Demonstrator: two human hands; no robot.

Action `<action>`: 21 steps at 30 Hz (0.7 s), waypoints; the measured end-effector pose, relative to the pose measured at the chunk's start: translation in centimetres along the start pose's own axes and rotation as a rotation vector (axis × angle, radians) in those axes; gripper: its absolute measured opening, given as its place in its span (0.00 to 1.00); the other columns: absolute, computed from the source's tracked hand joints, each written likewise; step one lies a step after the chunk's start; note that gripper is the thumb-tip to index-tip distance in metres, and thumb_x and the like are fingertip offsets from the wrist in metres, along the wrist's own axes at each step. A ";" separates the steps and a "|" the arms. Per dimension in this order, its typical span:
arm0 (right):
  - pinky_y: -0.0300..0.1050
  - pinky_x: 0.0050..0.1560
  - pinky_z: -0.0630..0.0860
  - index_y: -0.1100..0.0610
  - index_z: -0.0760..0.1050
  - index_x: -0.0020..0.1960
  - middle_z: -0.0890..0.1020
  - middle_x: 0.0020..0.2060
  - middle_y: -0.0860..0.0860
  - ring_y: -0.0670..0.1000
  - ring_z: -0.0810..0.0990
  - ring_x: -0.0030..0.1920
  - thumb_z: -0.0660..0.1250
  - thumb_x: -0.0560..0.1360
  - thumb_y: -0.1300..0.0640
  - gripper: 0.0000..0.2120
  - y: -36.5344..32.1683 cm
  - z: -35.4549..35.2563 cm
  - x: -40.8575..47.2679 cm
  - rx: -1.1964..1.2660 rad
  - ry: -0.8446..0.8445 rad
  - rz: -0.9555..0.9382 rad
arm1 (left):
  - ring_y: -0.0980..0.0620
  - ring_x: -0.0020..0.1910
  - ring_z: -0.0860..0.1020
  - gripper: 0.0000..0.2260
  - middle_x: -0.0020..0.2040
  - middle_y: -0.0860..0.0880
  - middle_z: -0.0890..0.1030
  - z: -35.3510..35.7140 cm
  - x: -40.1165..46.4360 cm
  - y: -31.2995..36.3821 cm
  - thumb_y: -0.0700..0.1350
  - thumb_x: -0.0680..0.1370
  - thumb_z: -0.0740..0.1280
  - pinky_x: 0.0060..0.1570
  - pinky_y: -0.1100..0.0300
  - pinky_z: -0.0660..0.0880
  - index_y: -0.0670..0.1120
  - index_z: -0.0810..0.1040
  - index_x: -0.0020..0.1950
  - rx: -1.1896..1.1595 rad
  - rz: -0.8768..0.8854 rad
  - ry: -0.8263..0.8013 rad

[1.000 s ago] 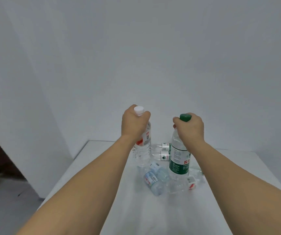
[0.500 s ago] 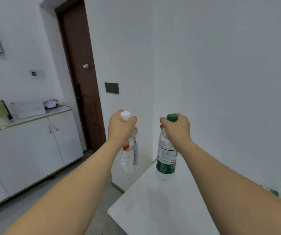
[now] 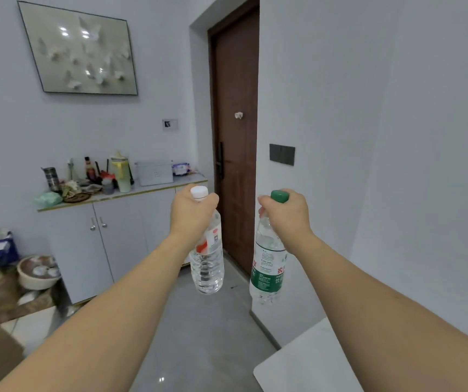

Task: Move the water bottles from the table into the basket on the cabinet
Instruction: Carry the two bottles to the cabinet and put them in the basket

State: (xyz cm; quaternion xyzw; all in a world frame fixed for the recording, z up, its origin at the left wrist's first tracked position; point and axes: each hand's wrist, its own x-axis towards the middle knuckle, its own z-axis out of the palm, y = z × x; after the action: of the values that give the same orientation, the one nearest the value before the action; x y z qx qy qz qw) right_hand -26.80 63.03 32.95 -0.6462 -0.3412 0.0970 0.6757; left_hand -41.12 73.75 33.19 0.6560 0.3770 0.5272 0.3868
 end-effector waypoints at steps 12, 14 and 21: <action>0.39 0.31 0.76 0.57 0.78 0.37 0.83 0.27 0.48 0.42 0.78 0.26 0.70 0.70 0.52 0.08 2.6 7.1 12.8 0.009 -0.044 -0.053 | 0.59 0.23 0.67 0.08 0.24 0.55 0.69 4.5 11.7 -3.3 0.41 0.69 0.70 0.19 0.70 0.65 0.48 0.72 0.33 0.007 -0.017 -0.007; 0.39 0.28 0.76 0.55 0.77 0.38 0.83 0.27 0.47 0.43 0.79 0.28 0.70 0.70 0.52 0.07 2.7 8.2 15.3 0.028 -0.049 -0.058 | 0.60 0.22 0.68 0.09 0.23 0.57 0.70 4.7 14.3 -3.2 0.41 0.69 0.70 0.18 0.71 0.64 0.50 0.73 0.33 0.003 -0.021 -0.007; 0.51 0.41 0.80 0.53 0.76 0.35 0.84 0.30 0.53 0.51 0.81 0.32 0.71 0.70 0.52 0.07 4.5 15.2 22.8 0.030 -0.103 -0.065 | 0.63 0.20 0.71 0.08 0.20 0.59 0.72 4.8 23.5 -6.0 0.40 0.69 0.70 0.19 0.70 0.68 0.49 0.73 0.33 -0.042 -0.034 0.032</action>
State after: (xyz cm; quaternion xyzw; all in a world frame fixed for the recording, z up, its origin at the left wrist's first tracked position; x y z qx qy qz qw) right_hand -17.25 88.95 35.38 -0.6187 -0.3948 0.1130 0.6698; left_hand -33.21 96.97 36.44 0.6326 0.3833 0.5388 0.4033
